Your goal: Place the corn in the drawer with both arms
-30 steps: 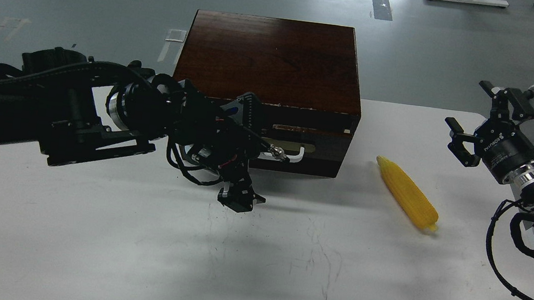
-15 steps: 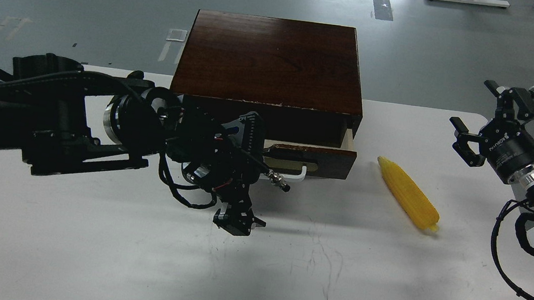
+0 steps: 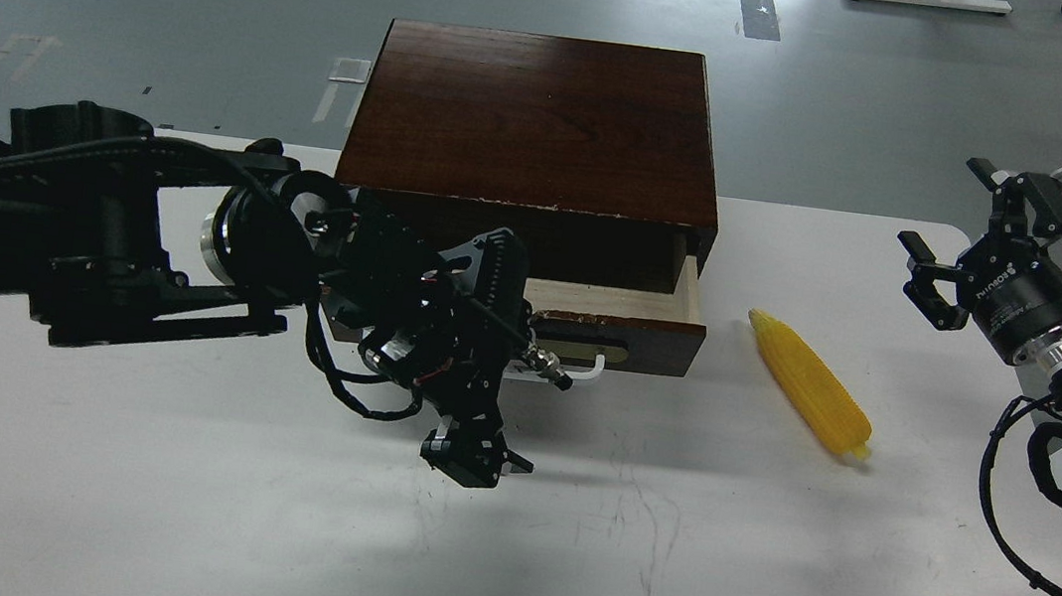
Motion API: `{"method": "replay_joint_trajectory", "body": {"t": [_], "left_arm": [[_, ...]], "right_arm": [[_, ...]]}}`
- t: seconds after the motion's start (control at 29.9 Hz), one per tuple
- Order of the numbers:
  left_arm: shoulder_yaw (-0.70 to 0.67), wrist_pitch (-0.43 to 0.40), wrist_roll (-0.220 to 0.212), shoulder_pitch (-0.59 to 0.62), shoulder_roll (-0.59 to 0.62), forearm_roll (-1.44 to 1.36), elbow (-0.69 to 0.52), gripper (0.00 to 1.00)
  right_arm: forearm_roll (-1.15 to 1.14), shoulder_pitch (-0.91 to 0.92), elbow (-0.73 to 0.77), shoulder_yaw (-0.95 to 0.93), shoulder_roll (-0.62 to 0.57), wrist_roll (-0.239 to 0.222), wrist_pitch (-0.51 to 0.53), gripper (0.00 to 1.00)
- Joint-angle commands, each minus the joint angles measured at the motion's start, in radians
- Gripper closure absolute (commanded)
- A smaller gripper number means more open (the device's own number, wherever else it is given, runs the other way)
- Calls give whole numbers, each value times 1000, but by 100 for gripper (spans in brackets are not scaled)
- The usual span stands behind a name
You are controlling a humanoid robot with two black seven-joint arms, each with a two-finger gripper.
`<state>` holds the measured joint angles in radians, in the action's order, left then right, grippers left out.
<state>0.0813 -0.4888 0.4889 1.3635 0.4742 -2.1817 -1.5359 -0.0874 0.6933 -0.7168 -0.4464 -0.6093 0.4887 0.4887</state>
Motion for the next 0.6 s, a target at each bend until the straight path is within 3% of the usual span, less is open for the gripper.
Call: {"method": "replay_joint_trajectory", "body": {"t": [0.0,0.17,0.37,0.57], "left_arm": [[-11,0,0,43,6,0,-12,1],[-37,0,0,95,18,23,-41,1],[-162,0,0,100,70,301,-43,1],[-273,0,0,10,138,676,57,1]], "right_arm": [[0,0,0,0,0,0,0,0],[0,2,0,-1,-1,0,0,0],[0,0,-1,-12,-13,0,0,0],[0,0,-4,-12,-13,0,0,0]]}}
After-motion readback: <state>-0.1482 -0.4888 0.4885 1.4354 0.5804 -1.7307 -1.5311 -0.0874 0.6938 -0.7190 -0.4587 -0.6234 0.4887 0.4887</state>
